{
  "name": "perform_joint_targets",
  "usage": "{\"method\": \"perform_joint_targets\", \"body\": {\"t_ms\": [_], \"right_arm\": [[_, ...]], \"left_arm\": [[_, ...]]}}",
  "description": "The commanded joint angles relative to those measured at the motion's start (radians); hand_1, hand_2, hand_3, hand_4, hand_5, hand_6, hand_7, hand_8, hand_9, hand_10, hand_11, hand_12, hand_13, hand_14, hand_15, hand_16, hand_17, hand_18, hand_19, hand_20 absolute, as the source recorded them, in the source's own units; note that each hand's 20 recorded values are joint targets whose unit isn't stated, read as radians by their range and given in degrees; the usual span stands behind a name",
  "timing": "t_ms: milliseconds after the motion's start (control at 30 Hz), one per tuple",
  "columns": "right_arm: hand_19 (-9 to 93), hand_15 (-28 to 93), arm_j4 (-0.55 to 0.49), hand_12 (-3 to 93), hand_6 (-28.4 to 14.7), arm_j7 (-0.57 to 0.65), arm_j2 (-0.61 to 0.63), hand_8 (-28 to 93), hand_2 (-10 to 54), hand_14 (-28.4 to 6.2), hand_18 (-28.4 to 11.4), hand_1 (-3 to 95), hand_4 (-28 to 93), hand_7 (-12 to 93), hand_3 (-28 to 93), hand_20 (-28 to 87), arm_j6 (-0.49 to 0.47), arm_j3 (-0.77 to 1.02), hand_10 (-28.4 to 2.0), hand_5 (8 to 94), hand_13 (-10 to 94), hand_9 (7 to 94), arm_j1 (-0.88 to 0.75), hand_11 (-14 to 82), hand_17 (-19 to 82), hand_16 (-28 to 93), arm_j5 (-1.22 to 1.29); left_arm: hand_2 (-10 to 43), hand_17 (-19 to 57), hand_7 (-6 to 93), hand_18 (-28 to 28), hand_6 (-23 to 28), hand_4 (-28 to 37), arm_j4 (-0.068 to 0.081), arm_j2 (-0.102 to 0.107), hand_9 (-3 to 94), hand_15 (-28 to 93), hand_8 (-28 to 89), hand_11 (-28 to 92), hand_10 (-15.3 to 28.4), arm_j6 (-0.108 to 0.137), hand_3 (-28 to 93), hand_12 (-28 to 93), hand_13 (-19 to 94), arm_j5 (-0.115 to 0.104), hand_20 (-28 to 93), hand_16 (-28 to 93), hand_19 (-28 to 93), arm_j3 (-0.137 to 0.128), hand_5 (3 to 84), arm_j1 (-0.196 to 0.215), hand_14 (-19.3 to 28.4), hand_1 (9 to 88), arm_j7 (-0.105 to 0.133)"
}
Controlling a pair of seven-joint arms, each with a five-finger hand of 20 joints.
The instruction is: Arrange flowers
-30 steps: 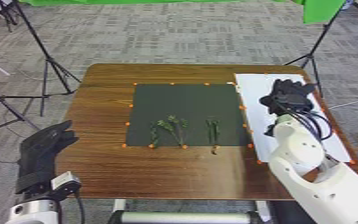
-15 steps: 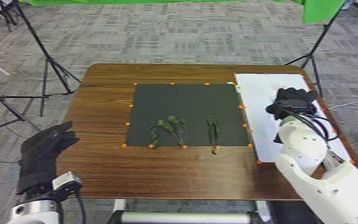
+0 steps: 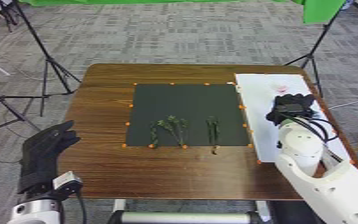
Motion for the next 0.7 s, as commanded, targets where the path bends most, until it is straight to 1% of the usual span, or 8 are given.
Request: {"method": "perform_joint_targets", "body": {"t_ms": [33, 67, 200, 300, 400, 567, 633, 700], "right_arm": [[63, 78, 0.024, 25.2, -11.8, 0.002, 0.004, -10, -5.8, -28.4, -28.4, 32.1, -23, 20, 86, 31, -0.017, -0.014, -28.4, 52.3, 20, 36.1, 0.009, 33.6, 0, 19, -0.019], [63, 78, 0.027, 25.2, -11.8, -0.001, 0.004, -10, -5.8, -28.4, -28.4, 32.1, -23, 20, 86, 31, -0.022, -0.014, -28.4, 52.3, 19, 36.1, 0.011, 33.4, 0, 19, -0.022], [63, 78, 0.040, 25.3, -11.7, 0.000, 0.008, -10, -6.0, -28.4, -28.4, 32.2, -23, 20, 86, 31, -0.017, -0.031, -28.4, 52.2, 19, 35.9, 0.021, 32.8, 0, 19, -0.025], [63, 78, 0.050, 25.4, -11.6, -0.001, 0.007, -10, -6.1, -28.4, -28.4, 32.4, -23, 20, 86, 31, -0.012, -0.040, -28.4, 52.1, 19, 35.9, 0.028, 32.8, 0, 19, -0.026], [63, 78, 0.051, 25.4, -11.5, 0.008, 0.007, -10, -6.1, -28.4, -28.4, 32.6, -23, 20, 86, 31, -0.010, -0.048, -28.4, 52.1, 19, 35.8, 0.030, 33.0, 0, 19, -0.029], [64, 78, 0.067, 25.1, -10.2, 0.023, 0.014, -10, -5.6, -28.4, -28.4, 33.2, -23, 20, 85, 32, 0.022, -0.071, -28.4, 54.6, 21, 38.6, 0.037, 34.6, 0, 19, -0.034], [64, 78, 0.072, 24.8, -8.9, 0.026, 0.023, -11, -4.8, -28.4, -28.4, 34.3, -24, 21, 84, 32, 0.057, -0.083, -28.4, 57.3, 24, 41.3, 0.038, 37.0, 1, 18, -0.041], [65, 79, 0.080, 22.7, -7.1, 0.035, 0.030, -12, -4.2, -28.4, -28.4, 35.5, -25, 22, 84, 32, 0.089, -0.099, -28.4, 60.2, 26, 43.6, 0.043, 41.0, 2, 17, -0.052]], "left_arm": [[4.4, -4.1, 20.1, 24.2, 17.0, -15.6, -0.007, 0.012, 43.0, 84, -10, 53, 25.0, 0.008, 82, 14, 33, -0.014, 46, -23, 55, 0.001, 53.1, 0.004, 28.4, 28.8, 0.011], [4.4, -4.1, 20.1, 24.2, 17.0, -15.6, -0.006, 0.005, 43.0, 84, -10, 53, 25.0, 0.003, 82, 14, 33, -0.006, 46, -23, 55, -0.001, 53.1, 0.002, 28.4, 28.8, 0.004], [4.4, -4.1, 20.1, 24.2, 17.0, -15.5, -0.006, 0.005, 43.0, 84, -10, 53, 25.0, 0.002, 82, 14, 33, -0.004, 46, -23, 55, 0.002, 53.1, -0.003, 28.4, 28.7, 0.001], [4.4, -4.1, 20.1, 24.2, 17.0, -15.5, -0.006, 0.009, 43.0, 84, -10, 53, 25.0, 0.004, 82, 14, 33, -0.010, 46, -23, 55, 0.004, 53.1, -0.006, 28.4, 28.7, 0.005], [4.4, -4.1, 20.1, 24.2, 17.1, -15.4, -0.006, 0.003, 43.0, 84, -10, 53, 25.0, 0.002, 82, 14, 33, -0.003, 46, -23, 55, 0.003, 53.1, -0.008, 28.4, 28.7, 0.000], [4.6, -4.1, 20.1, 24.2, 17.1, -15.3, -0.005, 0.006, 43.0, 84, -10, 53, 25.0, 0.003, 82, 14, 33, -0.008, 46, -23, 55, 0.004, 53.1, -0.010, 28.4, 28.8, 0.003], [4.5, -4.0, 20.1, 24.2, 17.1, -15.2, -0.006, -0.007, 43.0, 84, -10, 53, 25.1, -0.003, 82, 14, 33, 0.003, 46, -23, 55, 0.000, 53.1, -0.008, 28.4, 28.8, -0.005], [4.5, -4.1, 20.1, 24.2, 17.1, -15.2, -0.006, -0.011, 43.0, 84, -10, 53, 25.1, -0.004, 82, 14, 33, 0.007, 46, -23, 55, -0.003, 53.1, -0.006, 28.4, 28.8, -0.008]]}}
